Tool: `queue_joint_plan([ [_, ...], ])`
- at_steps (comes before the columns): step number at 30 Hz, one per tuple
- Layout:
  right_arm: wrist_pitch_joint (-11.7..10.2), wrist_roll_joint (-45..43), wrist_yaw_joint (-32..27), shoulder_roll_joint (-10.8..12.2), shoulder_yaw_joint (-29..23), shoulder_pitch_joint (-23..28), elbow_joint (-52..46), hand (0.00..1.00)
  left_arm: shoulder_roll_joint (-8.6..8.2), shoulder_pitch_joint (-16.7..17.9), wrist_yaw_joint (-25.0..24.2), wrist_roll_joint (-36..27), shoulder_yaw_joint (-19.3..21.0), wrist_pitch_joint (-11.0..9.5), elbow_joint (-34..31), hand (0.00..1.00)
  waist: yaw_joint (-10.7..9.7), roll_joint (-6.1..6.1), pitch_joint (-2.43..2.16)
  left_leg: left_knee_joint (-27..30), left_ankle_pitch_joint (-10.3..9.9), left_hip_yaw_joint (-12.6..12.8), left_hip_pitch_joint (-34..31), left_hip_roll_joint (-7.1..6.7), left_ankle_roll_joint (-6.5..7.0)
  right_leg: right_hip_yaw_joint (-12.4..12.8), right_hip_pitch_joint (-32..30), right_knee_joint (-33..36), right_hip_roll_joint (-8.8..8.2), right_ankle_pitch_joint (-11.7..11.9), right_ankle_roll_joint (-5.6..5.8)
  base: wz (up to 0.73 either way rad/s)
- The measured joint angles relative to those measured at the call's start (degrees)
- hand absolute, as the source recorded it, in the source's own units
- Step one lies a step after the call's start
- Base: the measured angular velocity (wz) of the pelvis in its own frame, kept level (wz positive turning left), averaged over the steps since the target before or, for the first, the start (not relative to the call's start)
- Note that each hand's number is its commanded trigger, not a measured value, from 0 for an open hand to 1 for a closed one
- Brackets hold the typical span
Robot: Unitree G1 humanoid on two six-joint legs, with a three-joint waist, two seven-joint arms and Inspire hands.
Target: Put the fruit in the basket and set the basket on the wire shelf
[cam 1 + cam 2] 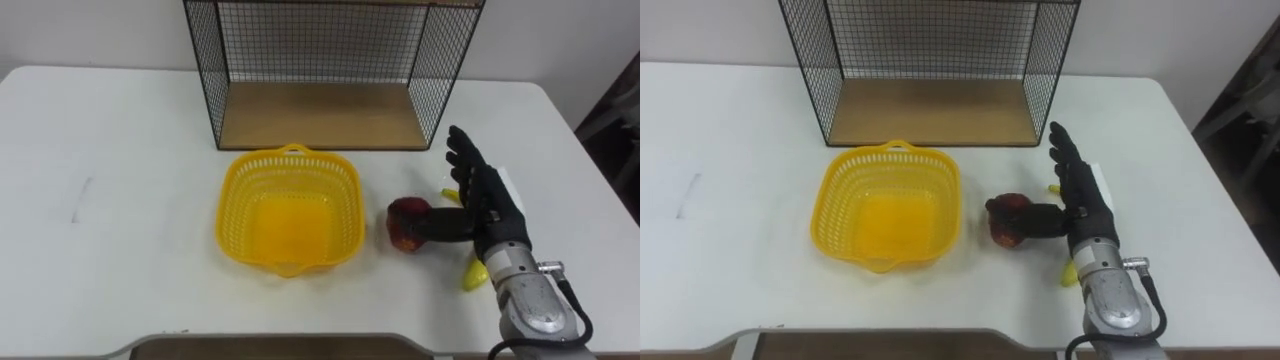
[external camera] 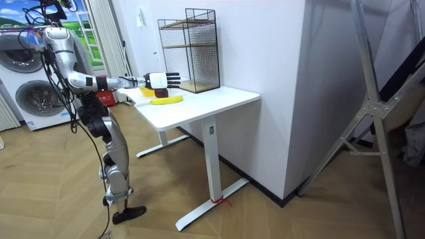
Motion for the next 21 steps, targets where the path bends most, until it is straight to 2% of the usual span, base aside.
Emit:
queue_joint_plan([
  [10, 0.0, -2.3, 2.3, 0.0, 0.3, 0.1, 0.0, 0.00, 0.12, -1.4, 0.0, 0.0, 0.0, -0.1, 0.0, 0.00, -0.1, -0.22, 0.09, 0.0, 0.0, -0.1, -0.4, 0.02, 0.00, -0.2, 0.0, -0.1, -0.02, 0.0, 0.00, 0.01],
  [19, 0.0, -8.9, 4.1, 0.0, 0.9, 0.1, 2.2, 0.00, 0.43, -1.8, -0.3, 0.6, 0.2, -0.2, 0.0, 0.00, -0.1, -1.18, -0.16, -0.4, 0.0, -0.1, -0.6, -0.01, 0.00, -0.2, -0.3, -0.3, -0.02, 0.0, 0.00, 0.00],
  [21, 0.0, -10.8, 4.2, 0.0, 1.0, 0.1, 2.3, 0.00, 0.50, -1.8, -0.3, 1.2, 0.4, -0.2, 0.0, 0.00, -0.1, -1.34, -0.26, -0.3, 0.0, -0.7, -0.9, -0.04, 0.00, -0.7, -0.3, -0.6, -0.06, 0.0, 0.00, 0.07],
])
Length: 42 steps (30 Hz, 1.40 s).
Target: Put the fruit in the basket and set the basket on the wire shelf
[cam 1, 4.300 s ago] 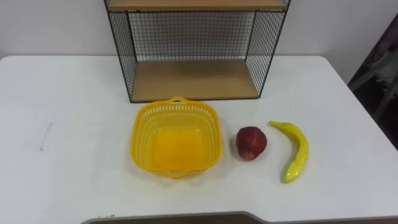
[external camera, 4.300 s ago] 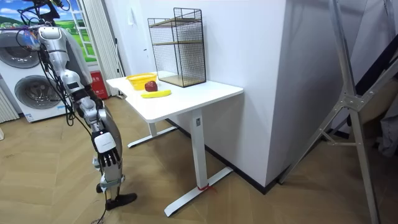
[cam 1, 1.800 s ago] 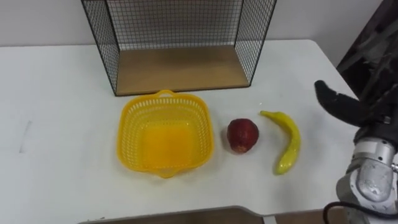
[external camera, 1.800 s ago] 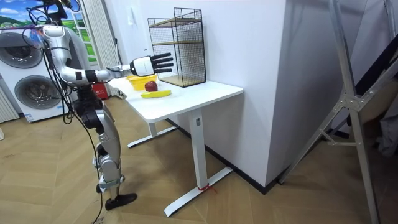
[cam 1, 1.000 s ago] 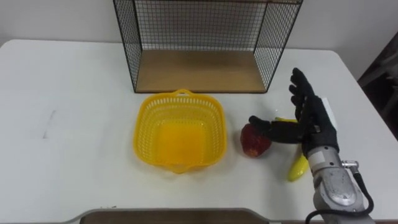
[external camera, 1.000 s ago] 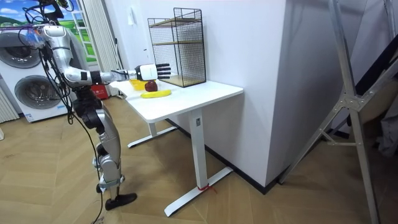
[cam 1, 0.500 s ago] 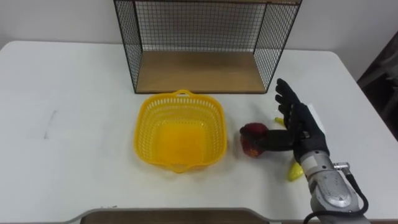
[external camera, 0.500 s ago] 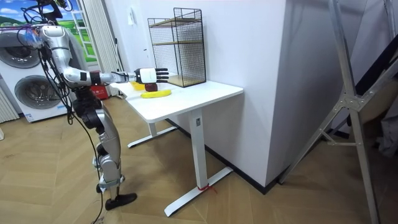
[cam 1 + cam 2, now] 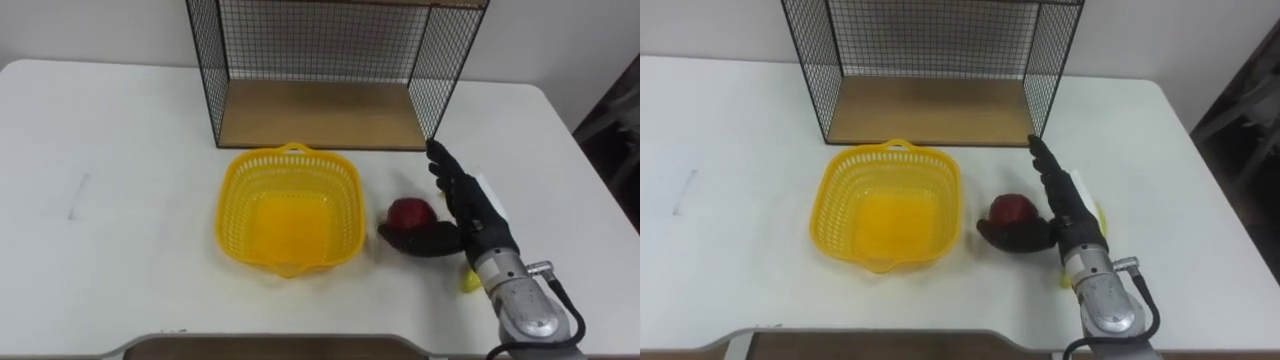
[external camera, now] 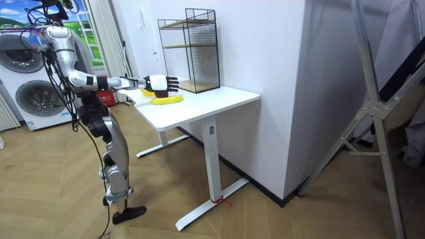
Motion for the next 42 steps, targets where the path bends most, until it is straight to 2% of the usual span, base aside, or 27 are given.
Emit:
queue_joint_plan([
  [4, 0.3, -1.0, 0.8, 0.0, 0.7, 0.3, 1.9, 0.00, 0.10, -0.1, -0.1, 0.0, 0.0, 0.0, -0.1, 0.00, -0.1, -0.18, -0.13, 0.3, 0.0, -0.2, 0.0, 0.04, -0.01, -0.3, 0.4, -0.6, 0.04, 0.0, 0.00, 0.06],
  [12, 0.4, -4.5, 3.0, 0.0, 1.0, 0.8, 4.0, 0.00, 0.28, -0.1, 0.0, 0.0, 0.0, 0.1, -0.2, 0.00, 0.1, -0.28, 0.10, -0.3, 0.0, -0.3, 1.0, 0.04, -0.01, -0.3, 1.5, -0.6, 0.02, 0.0, 0.00, 0.01],
  [14, 0.4, -4.6, 3.1, 0.0, 1.0, 0.8, 4.1, 0.14, 0.29, -0.2, 0.0, 0.0, 0.1, 0.2, -0.1, 0.00, 0.2, -0.43, 0.17, -0.3, 0.0, -0.2, 1.1, 0.05, -0.01, -0.2, 1.5, -0.6, 0.04, 0.0, 0.00, 0.00],
  [15, 0.4, -4.6, 3.2, 0.0, 1.0, 0.8, 4.1, 0.27, 0.28, -0.2, 0.0, 0.0, 0.1, 0.2, -0.1, 0.00, 0.2, -0.47, 0.20, -0.3, 0.0, -0.2, 1.1, 0.06, -0.01, -0.2, 1.5, -0.6, 0.06, 0.0, 0.00, 0.00],
  [16, 0.4, -4.6, 3.2, 0.0, 1.0, 0.8, 4.2, 0.58, 0.28, -0.2, 0.0, 0.0, 0.1, 0.4, 0.0, 0.00, 0.2, -0.57, 0.26, -0.3, 0.0, -0.2, 1.1, 0.07, -0.01, -0.2, 1.5, -0.5, 0.07, 0.0, -0.01, 0.00],
  [17, 0.4, -4.8, 3.3, 0.0, 1.0, 0.8, 4.2, 0.83, 0.28, -0.2, 0.0, 0.0, 0.1, 0.8, 0.1, 0.00, 0.2, -0.64, 0.30, -0.3, 0.0, -0.1, 1.1, 0.07, -0.02, -0.2, 1.5, -0.5, 0.09, 0.0, -0.03, 0.00],
  [18, 0.4, -4.9, 3.3, 0.0, 1.0, 0.8, 4.2, 0.94, 0.28, -0.2, 0.0, 0.0, 0.1, 1.0, 0.1, 0.00, 0.2, -0.66, 0.30, -0.3, 0.0, -0.1, 1.1, 0.07, -0.02, -0.2, 1.5, -0.5, 0.09, 0.0, -0.03, 0.00],
  [19, 0.4, -5.0, 3.1, 0.0, 0.9, 0.8, 4.2, 1.00, 0.28, -0.2, 0.0, 0.0, 0.1, 1.2, 0.2, 0.00, 0.2, -0.67, 0.30, -0.3, 0.0, -0.1, 1.1, 0.07, -0.02, -0.2, 1.5, -0.5, 0.09, 0.0, -0.03, 0.00],
  [27, 0.7, -7.6, 1.4, -0.6, -0.5, -2.0, 6.6, 1.00, 0.32, -0.7, -0.4, 0.0, 0.1, 2.2, 0.1, 0.00, 0.1, -0.77, 0.30, -0.3, 0.0, -0.4, 1.1, 0.10, -0.03, -0.4, 1.7, -0.7, 0.15, 0.0, -0.03, 0.01],
  [35, 1.2, -8.4, 1.0, -0.6, -0.8, -2.4, 7.0, 1.00, 0.40, -1.2, -0.9, 0.0, 0.0, 2.4, 0.5, 0.00, 0.2, -0.91, 0.27, -0.5, 0.0, -0.3, 1.6, 0.12, -0.03, -0.5, 2.0, -0.7, 0.16, 0.0, -0.03, 0.00],
  [39, 1.1, -3.6, 1.0, -0.5, -1.0, -2.3, 7.7, 1.00, 0.39, -0.9, -0.4, -0.1, 0.0, 2.6, 0.5, 0.00, 0.1, -0.89, 0.23, -0.8, 0.0, -0.1, 1.8, 0.12, -0.03, -0.3, 2.1, -0.7, 0.18, 0.0, -0.03, -0.02],
  [42, 1.2, 5.1, 1.0, 0.3, -2.1, -2.3, 8.7, 1.00, 0.37, -0.1, 0.0, 0.2, 0.1, 2.6, 0.5, 0.00, 0.1, -0.83, 0.20, -0.8, 0.0, -0.2, 1.8, 0.12, -0.03, -0.3, 2.1, -0.7, 0.20, 0.0, -0.03, 0.00],
])
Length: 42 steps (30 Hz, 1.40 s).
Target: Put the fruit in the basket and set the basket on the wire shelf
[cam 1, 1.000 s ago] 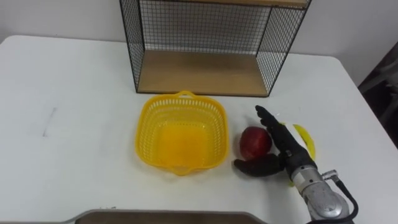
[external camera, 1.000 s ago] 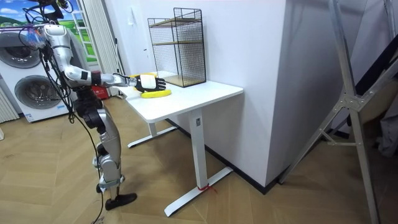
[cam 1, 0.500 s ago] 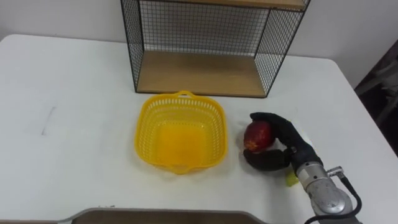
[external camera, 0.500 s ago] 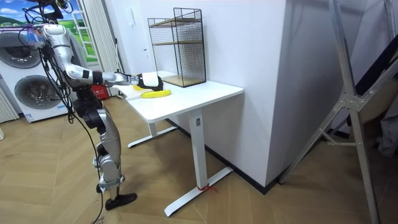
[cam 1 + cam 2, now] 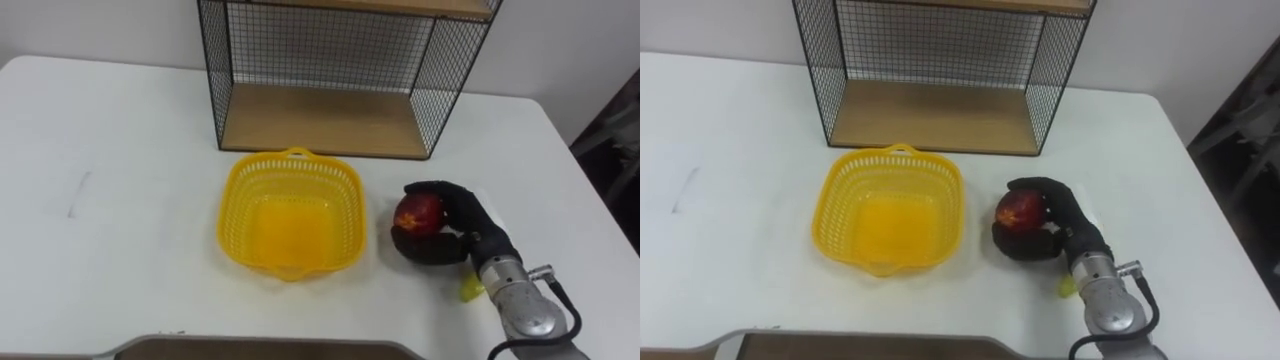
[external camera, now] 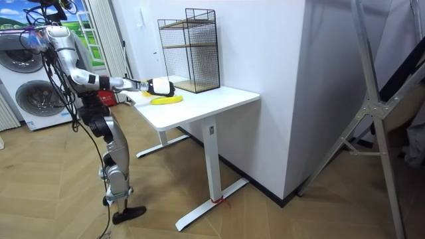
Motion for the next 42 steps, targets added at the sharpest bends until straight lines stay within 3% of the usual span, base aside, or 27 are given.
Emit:
queue_joint_plan([
  [5, 0.1, 17.5, 1.1, 0.2, 0.6, 1.3, 0.1, 1.00, -0.21, 0.6, 0.0, -0.1, -0.7, -0.2, -0.1, 0.00, -0.4, 0.57, -0.06, 0.2, 0.0, 0.0, -0.1, 0.01, 0.00, 0.0, 0.0, 0.0, 0.00, 0.0, 0.00, 0.00],
  [10, 0.5, 30.6, 4.2, 1.1, 0.7, 1.7, -0.3, 1.00, -1.01, 1.2, -0.1, 0.0, 0.0, -0.5, -0.2, 0.00, -0.4, 2.51, -0.17, 0.2, 0.0, 0.0, -0.1, -0.06, 0.01, -0.1, 0.0, 0.1, -0.10, 0.0, 0.01, 0.00],
  [13, 0.5, 37.0, 5.7, 1.2, 0.3, 1.6, -0.7, 1.00, -1.50, 2.5, -0.3, 0.1, 0.1, -0.5, -0.6, 0.00, -0.6, 3.69, -0.53, 0.3, 0.0, 0.1, 0.0, -0.04, 0.01, 0.0, 0.0, 0.1, -0.10, 0.0, 0.01, 0.00],
  [16, 0.5, 41.7, 6.4, 1.3, 0.2, 1.7, -1.5, 1.00, -1.87, 3.1, -1.0, 0.0, 0.1, -0.5, -0.5, 0.00, -0.4, 3.93, -0.61, 0.6, 0.1, 0.1, 0.2, -0.04, -0.06, 0.0, 0.1, 0.1, -0.10, 0.0, 0.01, 0.00],
  [20, 0.4, 46.5, 7.3, 1.3, 0.2, 1.6, -6.5, 1.00, -2.05, 2.9, -1.1, 0.0, 0.0, -0.5, -0.3, 0.00, -0.2, 3.63, -0.31, 0.5, 0.1, 0.1, 0.4, -0.03, -0.11, 0.0, 0.5, 0.1, -0.10, 0.0, 0.01, 0.00],
  [25, 0.4, 45.5, 8.6, 1.3, 0.2, 1.3, -9.0, 1.00, -2.17, 2.3, -0.7, -0.4, -0.1, -1.7, 1.2, 0.00, 0.0, 2.79, -0.07, 0.5, 0.1, 0.1, -0.3, -0.09, -0.11, 0.3, -0.2, 0.1, -0.08, 0.0, 0.01, -0.02],
  [30, 0.4, 39.9, 9.0, 0.2, 0.3, 1.3, -14.5, 1.00, -2.18, 2.0, -0.9, -0.2, -0.1, -1.7, 1.8, 0.00, 0.1, 2.83, -0.07, 0.6, 0.1, 0.6, -0.8, 0.01, -0.13, 1.0, -1.1, 0.2, 0.12, 0.0, -0.02, -0.04],
  [35, 0.3, 21.5, 8.8, 0.2, 0.8, 0.9, -17.6, 1.00, -2.21, 1.1, -1.2, -0.1, -0.2, -2.1, 1.6, 0.00, 0.3, 2.82, -0.04, 0.6, 0.1, 0.7, -0.8, 0.01, -0.13, 0.9, -1.1, 0.1, 0.08, 0.0, -0.01, -0.01],
  [42, 0.7, 7.0, 8.6, 0.0, 3.4, 0.8, -18.2, 1.00, -1.78, -0.1, -1.2, -0.3, -2.0, -1.5, 1.6, 0.00, 1.4, 2.40, 0.05, 0.5, 0.1, 1.2, -0.8, 0.06, -0.13, 1.6, -1.2, 0.2, 0.12, 0.0, -0.02, -0.03],
])
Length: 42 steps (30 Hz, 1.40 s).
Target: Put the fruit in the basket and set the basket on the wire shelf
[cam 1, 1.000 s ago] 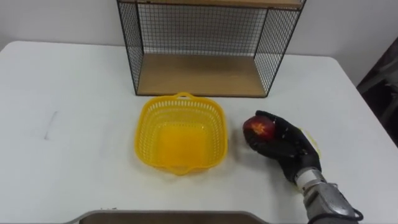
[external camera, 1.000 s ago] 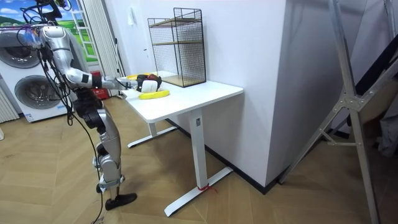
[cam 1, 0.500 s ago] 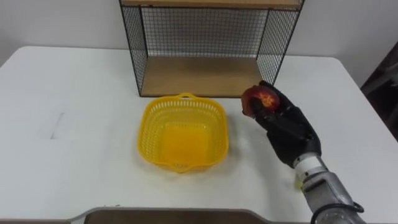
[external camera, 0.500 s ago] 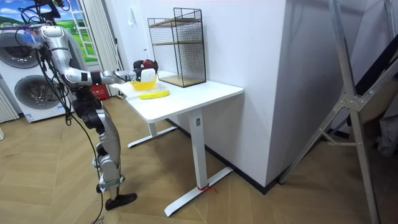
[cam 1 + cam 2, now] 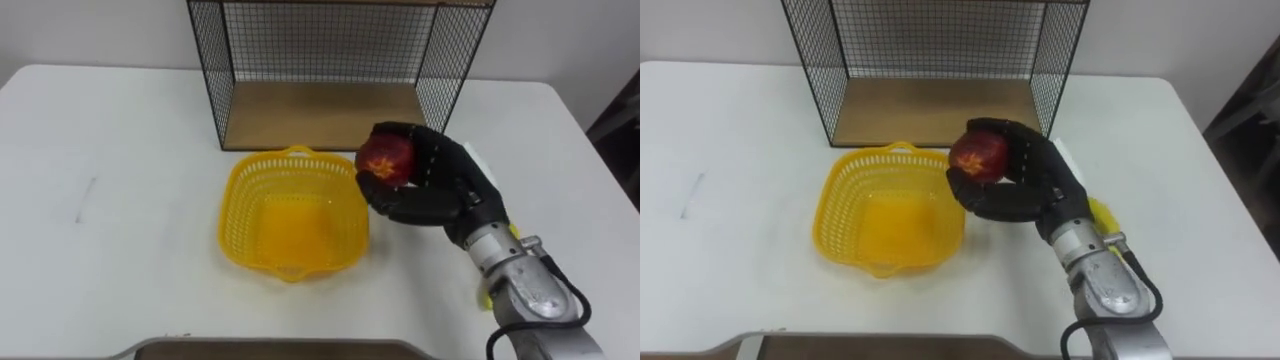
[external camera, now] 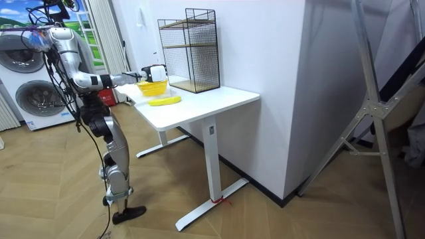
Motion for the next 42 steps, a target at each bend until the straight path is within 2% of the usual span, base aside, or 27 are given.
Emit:
queue_joint_plan([
  [4, 1.1, -4.2, 0.5, -0.1, 1.9, -0.8, -0.1, 1.00, 0.60, -0.1, -0.1, 0.1, -0.8, 0.3, 0.0, 0.00, 0.1, -0.69, -0.04, -0.6, 0.0, -0.6, -0.1, -0.03, -0.01, -0.6, 0.0, 0.1, 0.01, 0.0, -0.01, 0.05],
  [8, 1.1, -11.6, 1.6, -0.1, 2.4, -1.7, -0.1, 1.00, 1.44, -0.6, -1.2, 0.6, -0.7, 0.4, -0.1, 0.00, 0.7, -1.51, -0.27, -0.4, 0.0, -1.2, 0.0, -0.06, -0.01, -1.2, 0.3, 0.0, -0.09, 0.0, -0.03, 0.05],
  [12, 1.6, -14.5, 2.3, -0.1, 3.8, -1.8, -0.1, 1.00, 1.52, -1.4, -1.2, 1.0, -0.7, 0.5, -0.2, 0.00, 1.6, -2.07, -0.01, 0.0, 0.0, -1.3, -0.1, -0.08, -0.01, -1.3, 0.3, -0.1, -0.12, 0.0, -0.02, 0.00],
  [13, 2.0, -14.7, 2.6, -0.1, 4.3, -1.8, 0.0, 0.90, 1.52, -1.7, -1.2, 1.3, -0.8, 0.6, -0.5, 0.00, 1.8, -2.27, 0.11, 0.0, 0.0, -1.3, -0.1, -0.08, -0.01, -1.4, 0.4, -0.1, -0.13, 0.0, -0.02, 0.00],
  [15, 2.6, -14.9, 2.9, -0.1, 4.7, -1.8, 0.0, 0.37, 1.52, -1.9, -1.2, 1.4, -0.9, 0.7, -0.5, 0.00, 1.9, -2.38, 0.16, -0.1, 0.0, -1.3, -0.1, -0.07, -0.01, -1.4, 0.4, -0.1, -0.13, 0.0, -0.02, 0.00],
  [16, 2.8, -14.9, 3.0, -0.1, 4.9, -1.8, 0.0, 0.00, 1.53, -1.8, -1.2, 1.6, -0.9, 0.8, -0.5, 0.00, 1.9, -2.42, 0.20, -0.2, 0.0, -1.3, -0.1, -0.07, -0.01, -1.4, 0.4, -0.1, -0.14, 0.0, -0.02, 0.00],
  [22, 3.6, -16.3, 2.6, -0.1, 5.2, -1.8, 0.9, 0.00, 1.54, -1.6, -1.1, 1.5, -0.9, 1.2, -0.9, 0.00, 1.9, -2.39, 0.25, -0.8, 0.0, -1.3, 0.0, -0.07, -0.01, -1.6, 0.4, -0.1, -0.14, 0.0, -0.02, 0.00],
  [34, 3.6, -16.9, 1.9, -0.1, 6.4, -3.1, 1.3, 0.00, 1.66, -2.0, -0.9, 1.5, -2.5, 1.2, -1.1, 0.00, 1.8, -2.41, 0.50, -0.9, 0.0, -1.3, 0.0, -0.07, 0.00, -1.7, 0.4, -0.2, -0.17, 0.0, -0.01, 0.00],
  [42, 3.6, -16.9, 1.6, -0.1, 6.4, -3.2, 1.4, 0.00, 1.66, -2.0, -1.0, 1.5, -2.5, 1.2, -2.2, 0.00, 1.9, -2.43, 0.49, -0.9, 0.0, -1.3, -0.1, -0.07, 0.00, -1.8, 0.4, -0.2, -0.16, 0.0, -0.01, 0.00],
])
